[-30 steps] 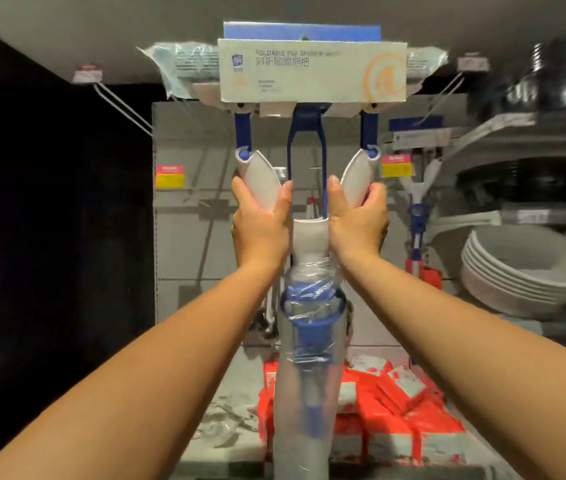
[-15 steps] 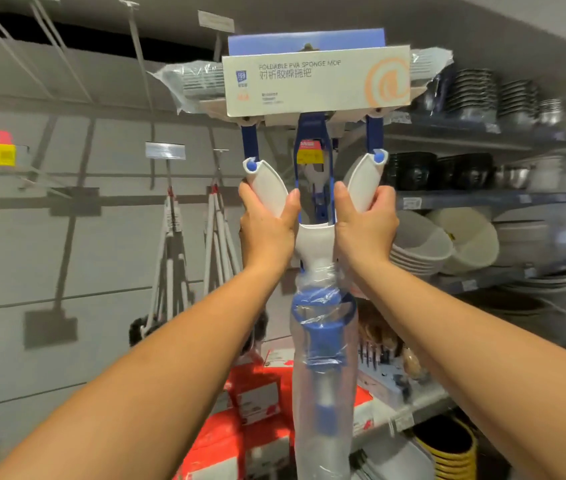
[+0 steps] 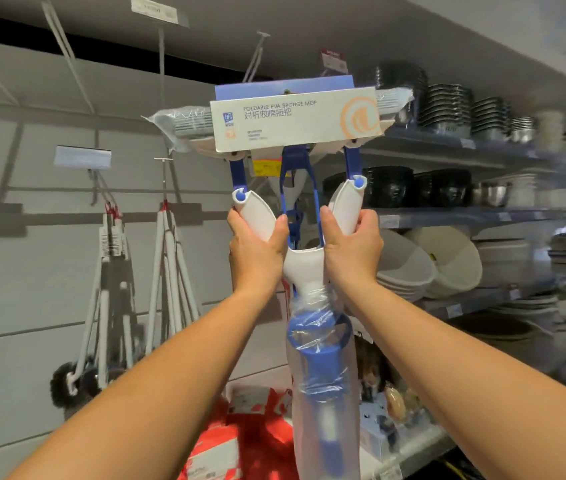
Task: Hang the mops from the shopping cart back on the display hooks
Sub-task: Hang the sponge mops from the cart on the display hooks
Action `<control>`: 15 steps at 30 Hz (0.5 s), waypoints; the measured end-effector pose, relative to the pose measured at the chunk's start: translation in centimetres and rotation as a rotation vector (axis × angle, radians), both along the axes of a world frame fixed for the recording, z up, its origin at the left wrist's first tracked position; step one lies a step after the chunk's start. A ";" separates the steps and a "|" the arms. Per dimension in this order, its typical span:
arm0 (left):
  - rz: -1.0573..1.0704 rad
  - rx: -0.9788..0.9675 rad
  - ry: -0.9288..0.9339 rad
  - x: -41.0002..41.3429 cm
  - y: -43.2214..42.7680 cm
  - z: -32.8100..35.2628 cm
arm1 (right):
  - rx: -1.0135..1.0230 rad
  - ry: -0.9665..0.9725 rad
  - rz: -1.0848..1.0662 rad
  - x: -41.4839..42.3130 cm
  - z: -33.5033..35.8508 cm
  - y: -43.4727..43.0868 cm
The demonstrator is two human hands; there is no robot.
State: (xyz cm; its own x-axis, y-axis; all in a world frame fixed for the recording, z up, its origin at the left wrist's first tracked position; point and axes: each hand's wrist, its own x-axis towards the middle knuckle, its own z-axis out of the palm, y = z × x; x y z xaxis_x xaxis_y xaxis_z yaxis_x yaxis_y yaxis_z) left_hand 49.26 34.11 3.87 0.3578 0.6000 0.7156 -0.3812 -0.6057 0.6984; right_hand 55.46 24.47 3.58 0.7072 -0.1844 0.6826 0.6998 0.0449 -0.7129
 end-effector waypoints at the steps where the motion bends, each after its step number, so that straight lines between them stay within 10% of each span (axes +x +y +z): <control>1: 0.009 -0.004 -0.003 1.2 0.0 0.1 | -0.006 0.000 0.008 1.3 0.1 0.1; 15: 0.137 0.044 -0.046 15.1 -2.3 2.2 | 0.016 0.000 0.114 17.2 2.3 -0.5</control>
State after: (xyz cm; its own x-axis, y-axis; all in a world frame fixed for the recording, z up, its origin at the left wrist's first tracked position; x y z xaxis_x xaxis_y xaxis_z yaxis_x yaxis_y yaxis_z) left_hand 64.35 31.78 6.09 0.2410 0.6090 0.7557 -0.3235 -0.6837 0.6542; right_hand 72.65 23.94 5.85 0.7245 -0.1138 0.6798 0.6892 0.1356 -0.7118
